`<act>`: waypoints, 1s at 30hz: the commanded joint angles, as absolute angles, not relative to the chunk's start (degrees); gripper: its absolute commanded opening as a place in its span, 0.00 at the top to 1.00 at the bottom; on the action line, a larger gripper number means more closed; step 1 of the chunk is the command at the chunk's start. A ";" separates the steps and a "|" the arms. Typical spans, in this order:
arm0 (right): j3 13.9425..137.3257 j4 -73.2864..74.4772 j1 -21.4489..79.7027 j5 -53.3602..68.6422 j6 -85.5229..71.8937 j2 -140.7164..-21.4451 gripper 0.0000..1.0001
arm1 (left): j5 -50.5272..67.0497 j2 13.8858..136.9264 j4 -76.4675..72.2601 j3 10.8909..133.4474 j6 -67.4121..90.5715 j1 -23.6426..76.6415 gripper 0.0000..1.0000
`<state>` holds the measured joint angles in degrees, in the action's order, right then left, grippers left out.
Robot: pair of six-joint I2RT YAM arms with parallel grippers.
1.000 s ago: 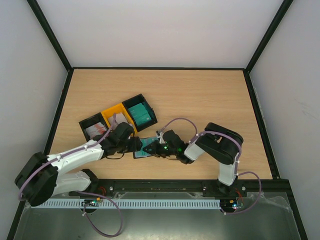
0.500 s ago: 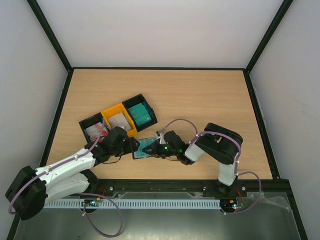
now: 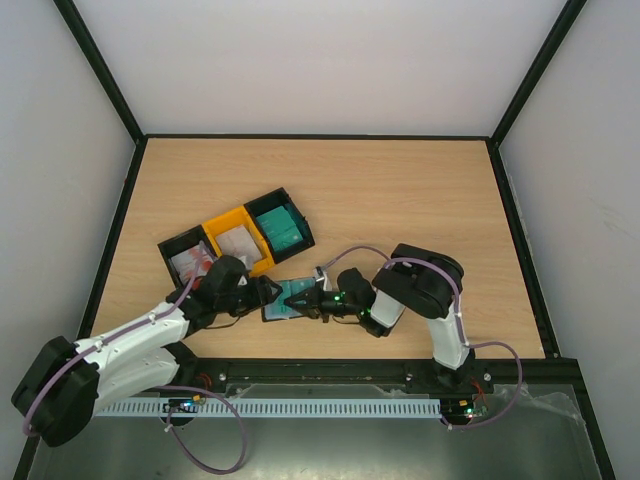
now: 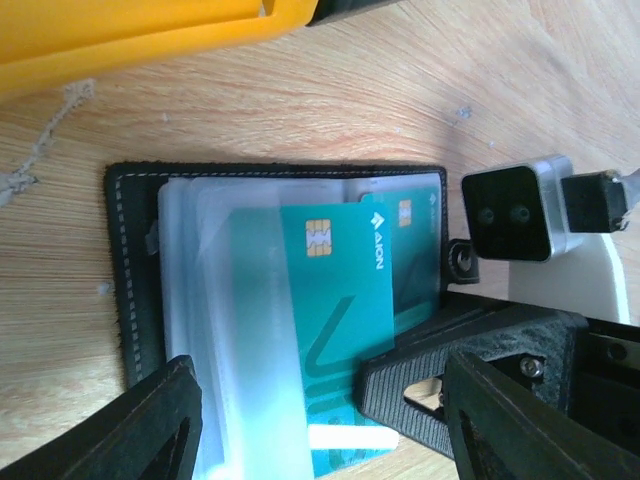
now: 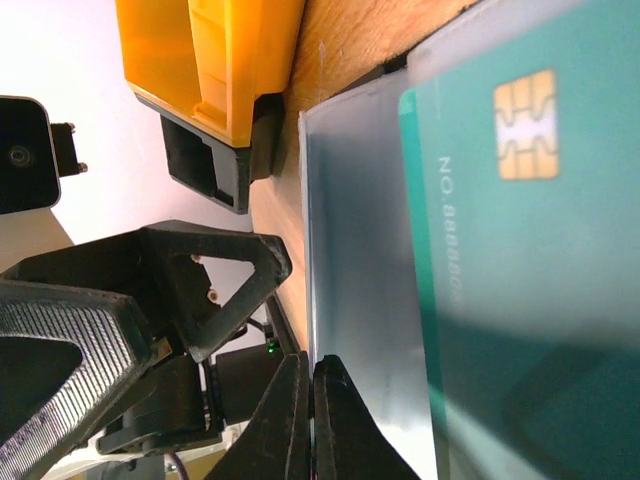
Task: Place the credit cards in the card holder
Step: Insert the credit card into the card holder.
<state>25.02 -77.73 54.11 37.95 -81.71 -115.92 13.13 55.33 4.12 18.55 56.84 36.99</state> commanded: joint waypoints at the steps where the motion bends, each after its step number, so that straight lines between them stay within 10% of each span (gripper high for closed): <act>1: 24.58 -81.84 54.11 39.81 -83.45 -116.33 0.98 | 16.09 55.31 1.49 17.63 57.57 35.78 0.33; 30: 26.07 -80.00 54.12 41.52 -83.25 -117.20 0.98 | 23.40 60.99 -4.56 15.99 59.07 33.93 0.35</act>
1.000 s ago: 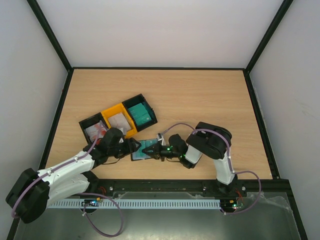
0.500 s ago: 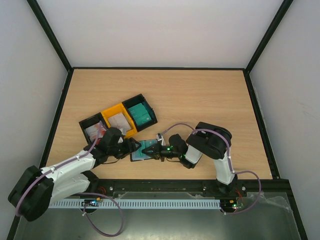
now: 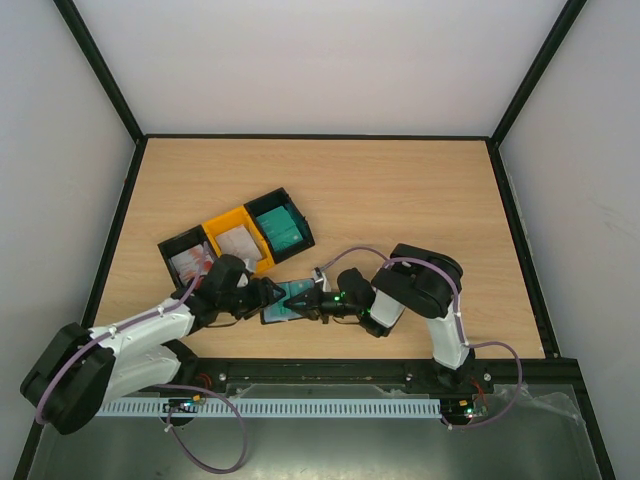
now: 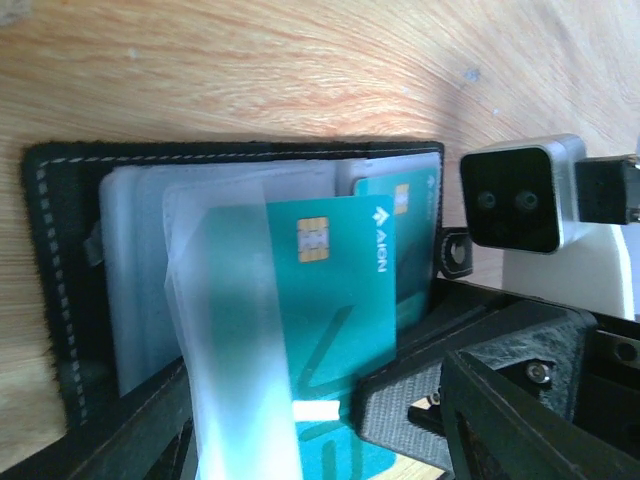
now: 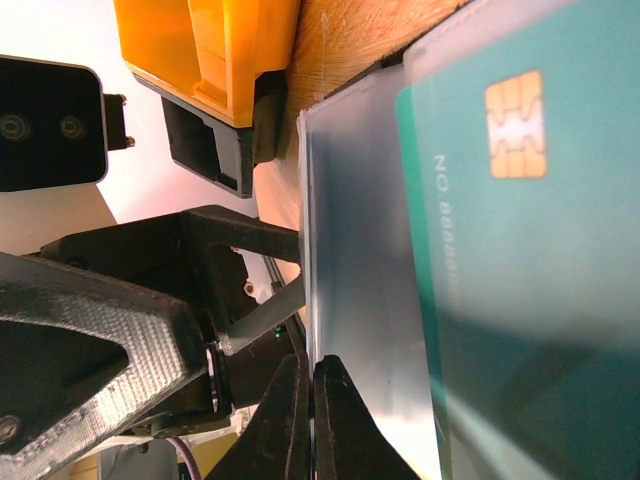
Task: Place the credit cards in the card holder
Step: Insert the credit card into the card holder.
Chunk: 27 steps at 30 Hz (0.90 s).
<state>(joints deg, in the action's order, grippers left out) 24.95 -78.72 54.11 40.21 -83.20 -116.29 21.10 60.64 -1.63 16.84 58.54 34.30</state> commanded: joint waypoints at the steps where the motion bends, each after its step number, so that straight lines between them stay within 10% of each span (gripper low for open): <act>1: 26.24 -79.57 54.12 41.98 -83.17 -117.24 0.98 | 23.64 60.99 -5.10 15.87 59.13 33.96 0.35; 27: 26.98 -67.55 54.10 40.87 -77.68 -114.69 0.92 | 28.95 59.02 -16.72 12.06 64.26 34.00 0.59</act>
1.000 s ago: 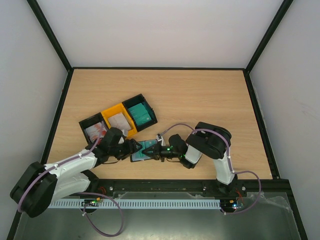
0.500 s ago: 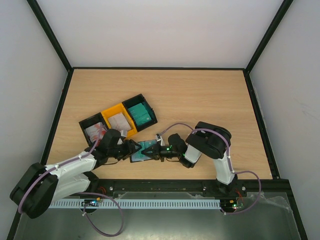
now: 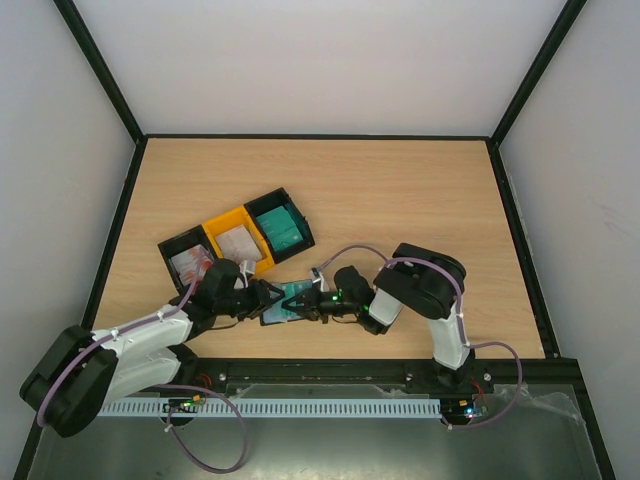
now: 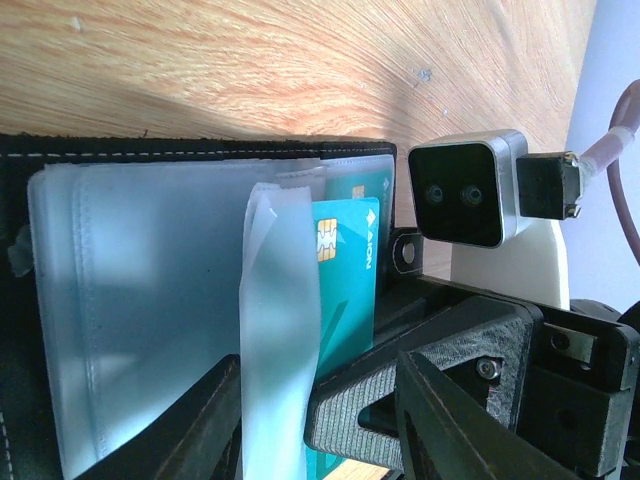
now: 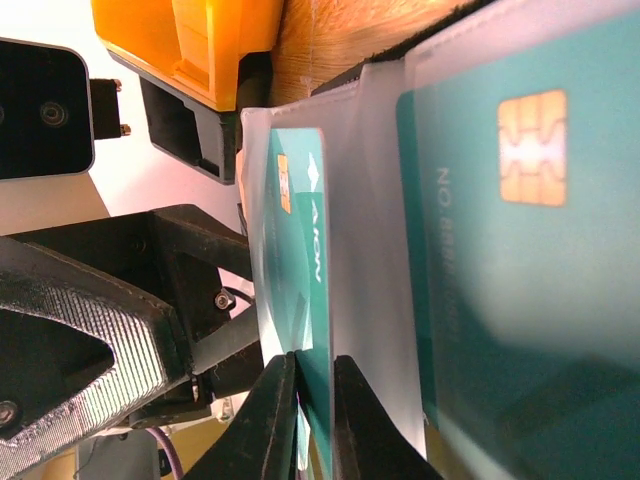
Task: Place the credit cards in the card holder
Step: Insert the credit card into the card holder.
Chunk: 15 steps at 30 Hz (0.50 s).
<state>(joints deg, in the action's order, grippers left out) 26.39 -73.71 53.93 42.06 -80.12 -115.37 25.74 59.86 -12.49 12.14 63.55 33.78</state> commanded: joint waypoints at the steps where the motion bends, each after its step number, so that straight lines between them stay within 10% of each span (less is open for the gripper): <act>1: 26.95 -67.47 54.08 40.77 -77.62 -114.56 0.92 | 29.18 59.16 -17.01 11.97 64.44 33.95 0.60; 15: 25.57 -74.58 54.01 41.81 -80.73 -115.97 0.96 | 28.55 59.09 -21.49 10.21 67.88 33.98 0.87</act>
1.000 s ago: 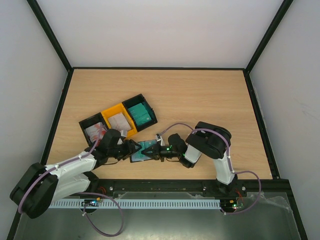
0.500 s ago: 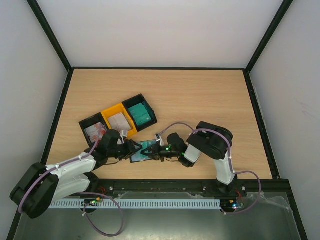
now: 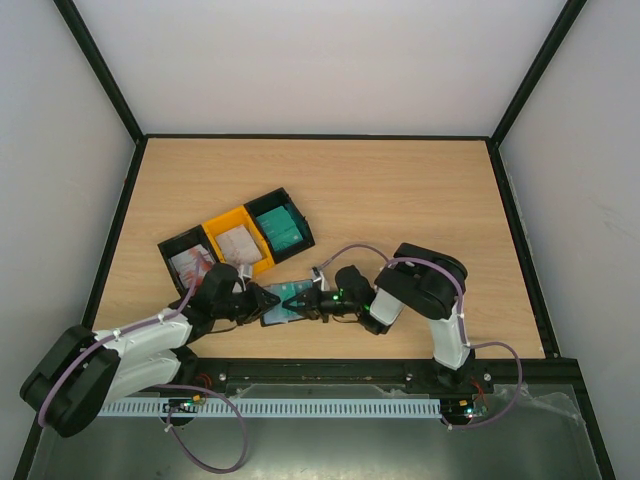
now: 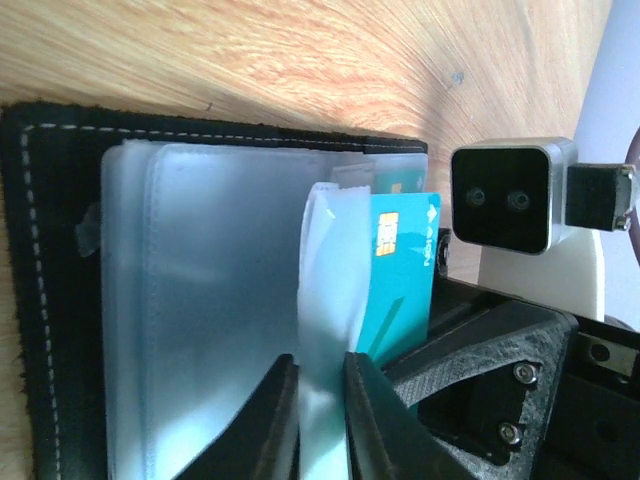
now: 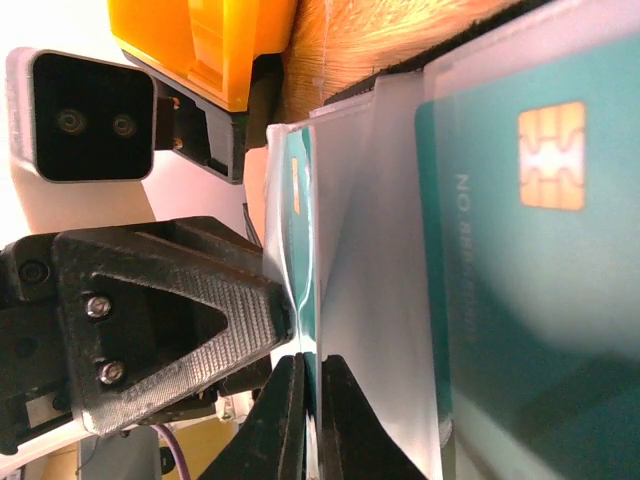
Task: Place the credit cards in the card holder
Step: Insert the credit card into the card holder.
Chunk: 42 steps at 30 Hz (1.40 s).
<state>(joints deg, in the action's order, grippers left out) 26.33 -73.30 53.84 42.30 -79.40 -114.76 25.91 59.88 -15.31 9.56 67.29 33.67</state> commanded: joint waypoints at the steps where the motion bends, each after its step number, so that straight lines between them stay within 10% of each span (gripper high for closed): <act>1: 25.50 -75.61 54.05 41.97 -81.14 -116.27 0.96 | 28.22 59.31 -21.50 10.34 67.53 33.97 0.89; 24: 23.47 -47.24 53.77 30.22 -70.62 -98.96 0.41 | 25.57 58.78 -12.34 12.16 60.86 33.46 0.98; 36: 27.35 -28.20 53.88 20.36 -61.79 -90.47 0.42 | 23.92 55.88 -9.14 11.91 60.50 33.30 0.98; 42: 33.06 -19.87 55.22 17.34 -55.85 -91.62 0.69 | 23.19 54.83 -9.19 11.04 60.30 33.20 0.98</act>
